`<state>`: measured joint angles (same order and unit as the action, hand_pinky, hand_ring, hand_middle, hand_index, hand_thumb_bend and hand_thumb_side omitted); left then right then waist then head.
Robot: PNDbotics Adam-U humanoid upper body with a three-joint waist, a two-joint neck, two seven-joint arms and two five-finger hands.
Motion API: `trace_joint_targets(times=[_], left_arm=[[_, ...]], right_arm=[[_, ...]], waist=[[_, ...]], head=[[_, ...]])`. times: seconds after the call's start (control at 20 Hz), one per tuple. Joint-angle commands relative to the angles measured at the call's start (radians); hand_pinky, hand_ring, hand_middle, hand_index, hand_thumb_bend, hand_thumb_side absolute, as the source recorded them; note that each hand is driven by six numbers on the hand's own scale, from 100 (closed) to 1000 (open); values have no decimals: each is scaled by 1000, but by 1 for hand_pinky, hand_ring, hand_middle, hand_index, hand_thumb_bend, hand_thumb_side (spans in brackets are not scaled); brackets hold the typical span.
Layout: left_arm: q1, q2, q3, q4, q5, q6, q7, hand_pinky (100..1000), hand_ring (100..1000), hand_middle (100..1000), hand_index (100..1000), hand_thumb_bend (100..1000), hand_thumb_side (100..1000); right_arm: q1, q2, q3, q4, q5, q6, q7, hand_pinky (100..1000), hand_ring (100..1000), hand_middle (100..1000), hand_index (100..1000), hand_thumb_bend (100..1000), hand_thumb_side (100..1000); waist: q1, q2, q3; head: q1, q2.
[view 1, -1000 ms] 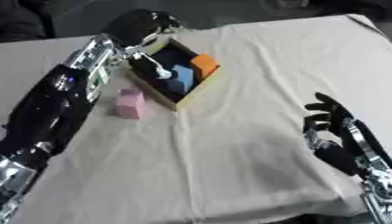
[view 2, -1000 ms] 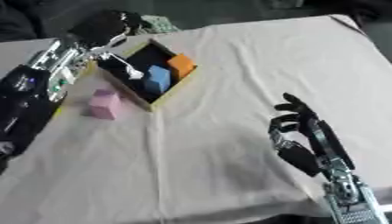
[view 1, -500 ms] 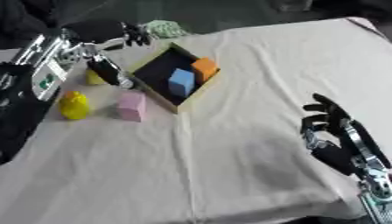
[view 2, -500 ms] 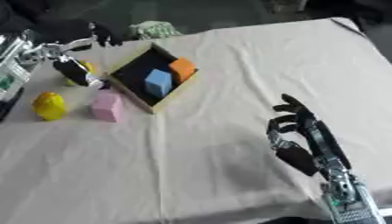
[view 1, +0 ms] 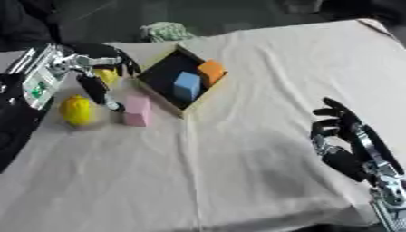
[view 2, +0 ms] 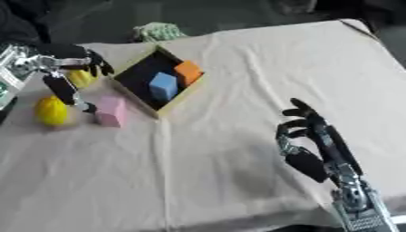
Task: Pick up objects on the table and place them in the box.
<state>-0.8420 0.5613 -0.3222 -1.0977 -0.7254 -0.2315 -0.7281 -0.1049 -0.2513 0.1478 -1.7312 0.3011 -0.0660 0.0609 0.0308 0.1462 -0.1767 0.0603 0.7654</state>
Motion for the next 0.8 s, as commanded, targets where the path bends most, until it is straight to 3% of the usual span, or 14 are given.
trace_joint_targets(times=[0.05, 0.25, 0.75, 0.8], left_arm=[[-13, 6, 15, 17, 19, -9, -21, 777, 751, 777, 901, 602, 235], [-10, -5, 17, 34, 28, -13, -34, 775, 752, 777, 900, 596, 229], [-1, -42, 14, 63, -7, -9, 109, 777, 765, 787, 904, 580, 226], [0, -46, 13, 68, -11, -11, 113, 766, 751, 771, 891, 547, 213]], right_arm=[[-7, -15, -9, -9, 3, 0, -3, 655, 735, 791, 986, 100, 383], [-6, -14, -8, -8, 2, 0, -2, 655, 735, 791, 986, 100, 383], [-7, -12, -7, -8, -1, 0, -1, 655, 735, 791, 985, 100, 384], [-7, -11, -7, -8, -1, 0, -1, 655, 735, 791, 985, 100, 384]], waist=[[-3, -17, 0], [-5, -16, 0], [-9, -15, -6], [-9, -15, -7]], head=[[1, 5], [1, 5], [4, 5], [4, 5]])
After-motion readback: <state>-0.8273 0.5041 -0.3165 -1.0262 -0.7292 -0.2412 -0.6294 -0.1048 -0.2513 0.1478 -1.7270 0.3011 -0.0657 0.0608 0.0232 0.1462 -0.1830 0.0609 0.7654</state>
